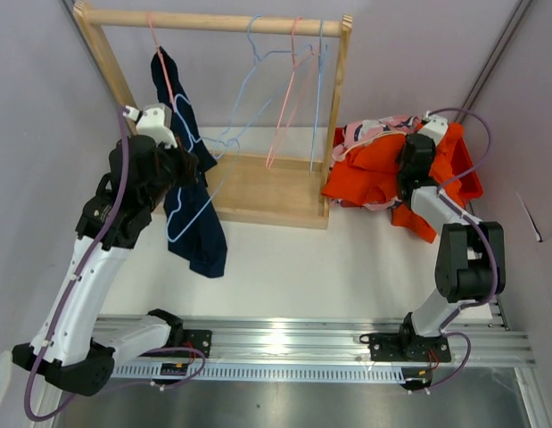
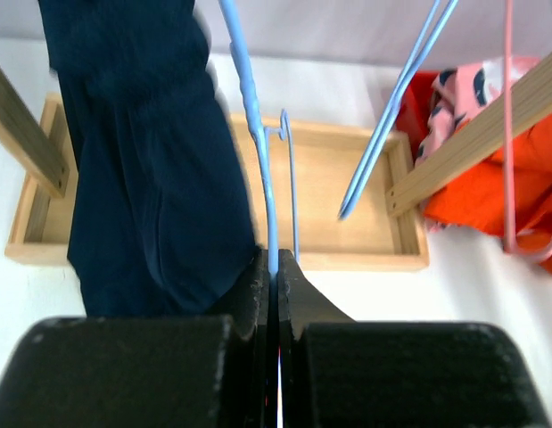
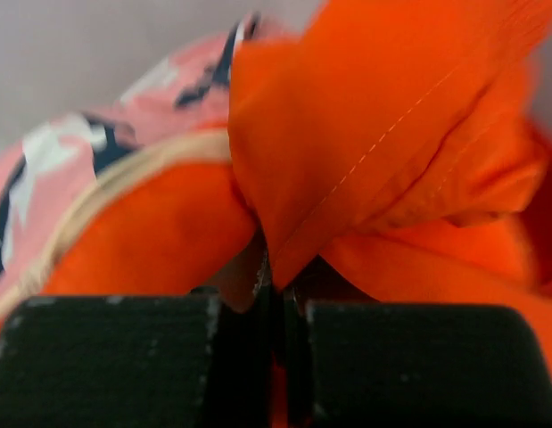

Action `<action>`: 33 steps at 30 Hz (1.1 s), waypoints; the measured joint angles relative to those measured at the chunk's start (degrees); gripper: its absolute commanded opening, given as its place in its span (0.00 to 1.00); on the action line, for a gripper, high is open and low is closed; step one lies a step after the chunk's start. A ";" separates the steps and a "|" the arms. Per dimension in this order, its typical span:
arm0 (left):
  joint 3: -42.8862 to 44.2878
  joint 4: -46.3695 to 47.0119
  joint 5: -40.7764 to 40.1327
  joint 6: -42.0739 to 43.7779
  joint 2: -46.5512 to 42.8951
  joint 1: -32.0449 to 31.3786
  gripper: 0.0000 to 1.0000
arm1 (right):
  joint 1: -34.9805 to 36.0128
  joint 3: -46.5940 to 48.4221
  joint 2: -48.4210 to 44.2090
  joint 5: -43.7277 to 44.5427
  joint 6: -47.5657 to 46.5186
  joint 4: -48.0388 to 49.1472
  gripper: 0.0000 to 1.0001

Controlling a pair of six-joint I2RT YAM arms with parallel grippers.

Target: Remove the shorts from the hanger

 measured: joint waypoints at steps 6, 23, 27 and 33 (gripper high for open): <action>11.45 -0.09 -1.51 0.52 6.47 0.00 0.00 | -1.38 -0.31 2.47 -7.82 9.38 -2.93 0.99; 45.70 4.52 3.15 6.58 34.14 -0.63 0.00 | -0.83 -25.83 -36.94 -16.65 19.96 -6.40 0.99; 51.91 5.38 4.70 7.02 40.46 -0.76 0.00 | -0.09 -29.09 -44.24 -18.32 21.22 -9.09 1.00; 52.65 5.88 6.14 6.49 42.80 -1.55 0.00 | 0.28 -29.31 -47.65 -19.12 21.29 -11.85 0.99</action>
